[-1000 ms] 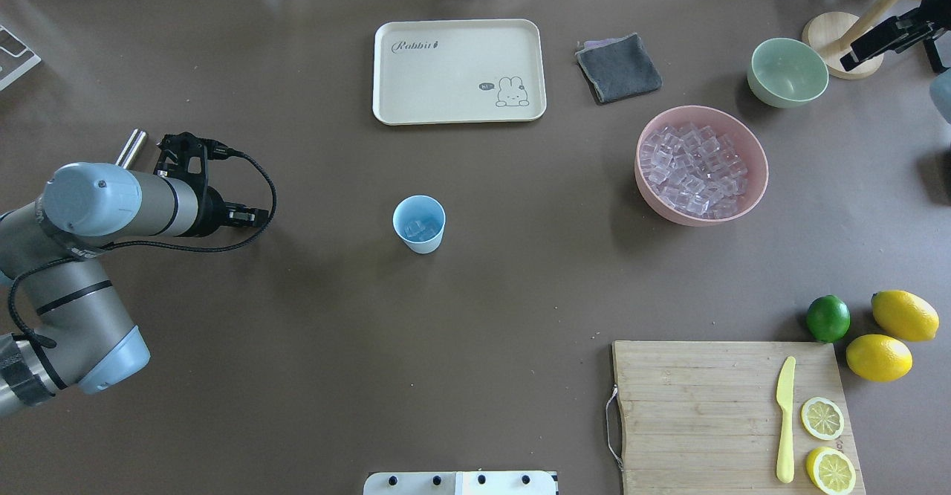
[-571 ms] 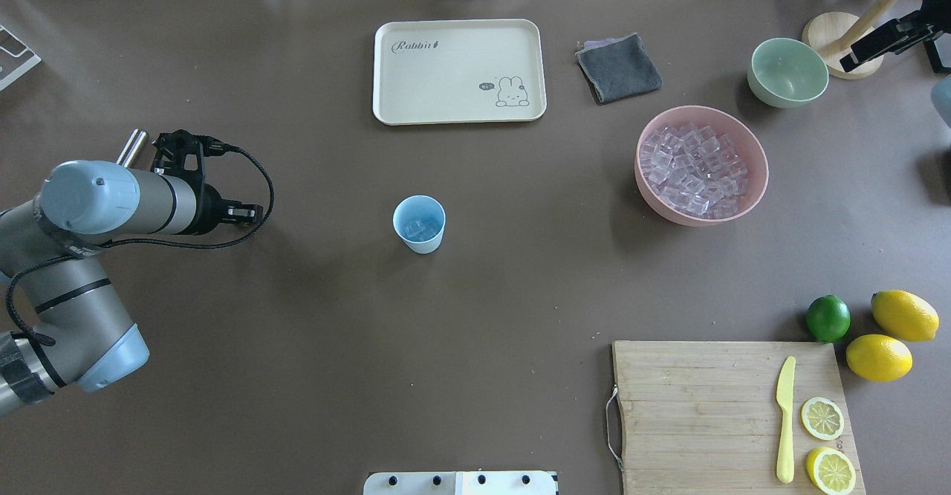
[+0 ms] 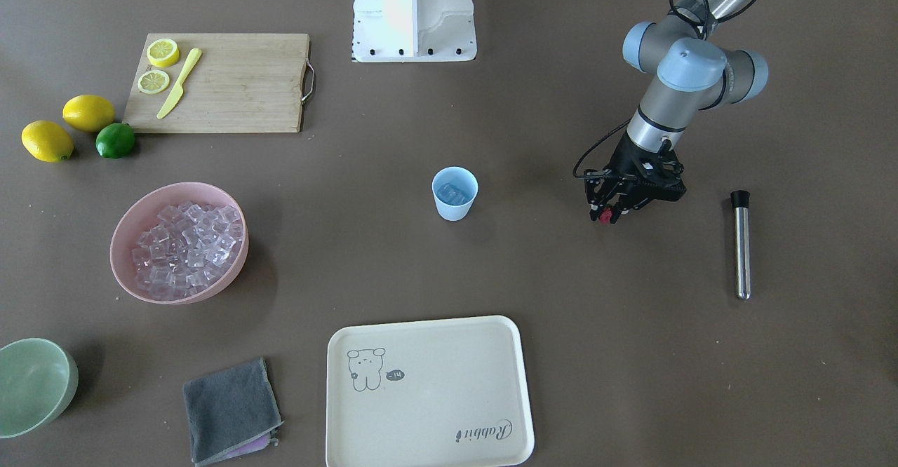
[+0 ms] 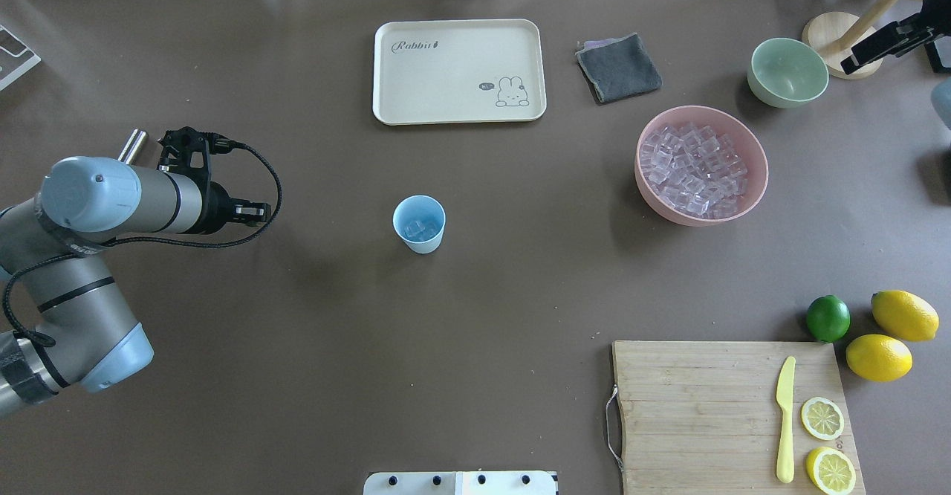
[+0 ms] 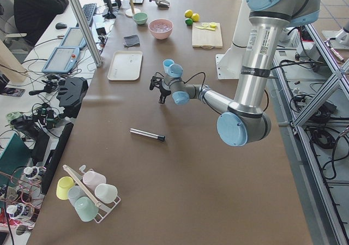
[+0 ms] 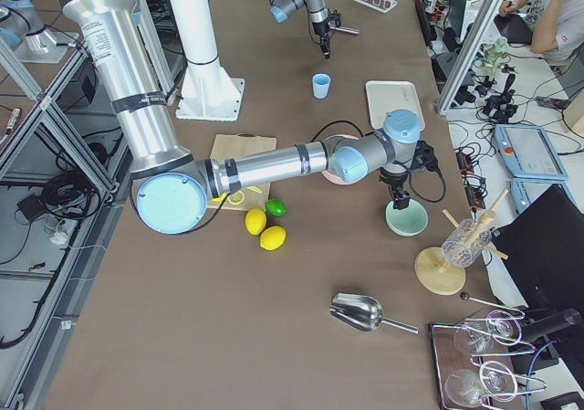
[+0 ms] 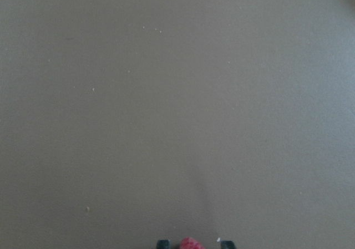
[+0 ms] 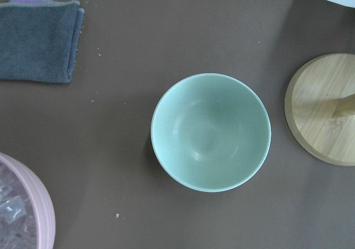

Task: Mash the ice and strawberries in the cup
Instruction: 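Carry the strawberry with the left gripper over the blue cup and release it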

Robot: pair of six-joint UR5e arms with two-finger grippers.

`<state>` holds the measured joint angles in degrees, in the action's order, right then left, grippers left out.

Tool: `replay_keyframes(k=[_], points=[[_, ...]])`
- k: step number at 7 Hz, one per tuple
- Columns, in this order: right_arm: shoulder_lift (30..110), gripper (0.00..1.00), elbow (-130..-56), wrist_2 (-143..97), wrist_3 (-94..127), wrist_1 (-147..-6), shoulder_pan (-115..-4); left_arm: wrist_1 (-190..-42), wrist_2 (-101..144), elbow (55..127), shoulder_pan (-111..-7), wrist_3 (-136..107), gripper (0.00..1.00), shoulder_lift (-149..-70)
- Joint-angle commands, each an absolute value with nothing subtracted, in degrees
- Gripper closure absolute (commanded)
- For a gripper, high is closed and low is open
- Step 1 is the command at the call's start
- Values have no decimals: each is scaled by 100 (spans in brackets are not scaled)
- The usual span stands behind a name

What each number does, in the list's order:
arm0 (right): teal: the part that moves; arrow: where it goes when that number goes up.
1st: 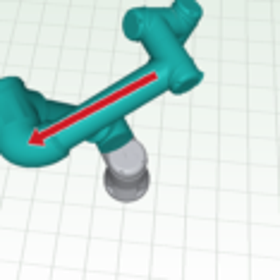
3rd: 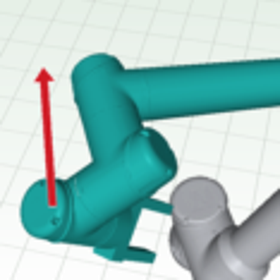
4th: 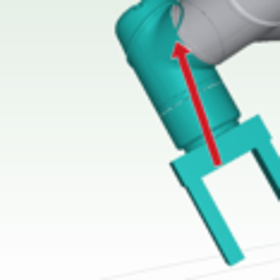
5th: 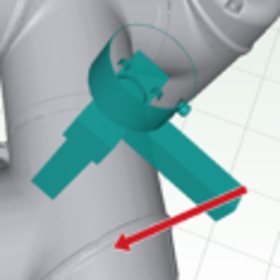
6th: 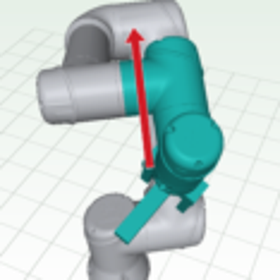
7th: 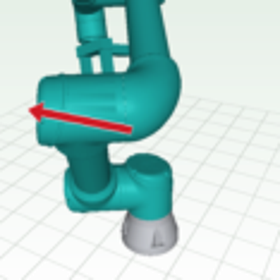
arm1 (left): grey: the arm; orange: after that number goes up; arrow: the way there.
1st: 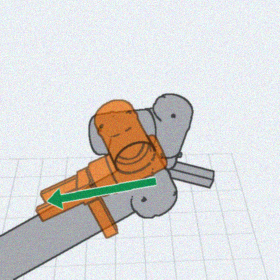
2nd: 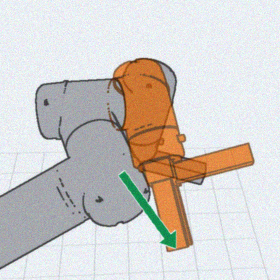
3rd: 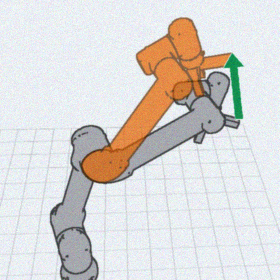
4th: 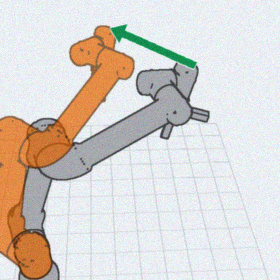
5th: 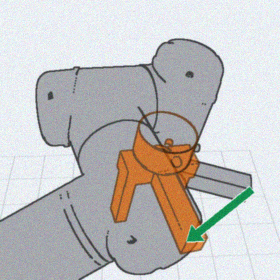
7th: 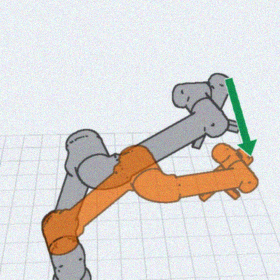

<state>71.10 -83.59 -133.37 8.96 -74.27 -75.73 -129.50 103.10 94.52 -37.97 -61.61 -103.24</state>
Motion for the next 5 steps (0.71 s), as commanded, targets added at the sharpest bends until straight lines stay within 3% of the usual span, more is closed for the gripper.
replay_keyframes(k=[1, 3, 5], points=[[7049, 1, -8280, -13324, 896, -7427, -7541, -11630, 10441, 9964, -3841, -6397, 100, -11173], [7031, 1, -8253, -13324, 896, -7427, -7541, -10461, 10433, 10169, -3684, -6843, 100, -12283], [7022, 1, -8253, -13324, 896, -7427, -7541, -10502, 10389, 9960, -3403, -6934, 100, -12611]])
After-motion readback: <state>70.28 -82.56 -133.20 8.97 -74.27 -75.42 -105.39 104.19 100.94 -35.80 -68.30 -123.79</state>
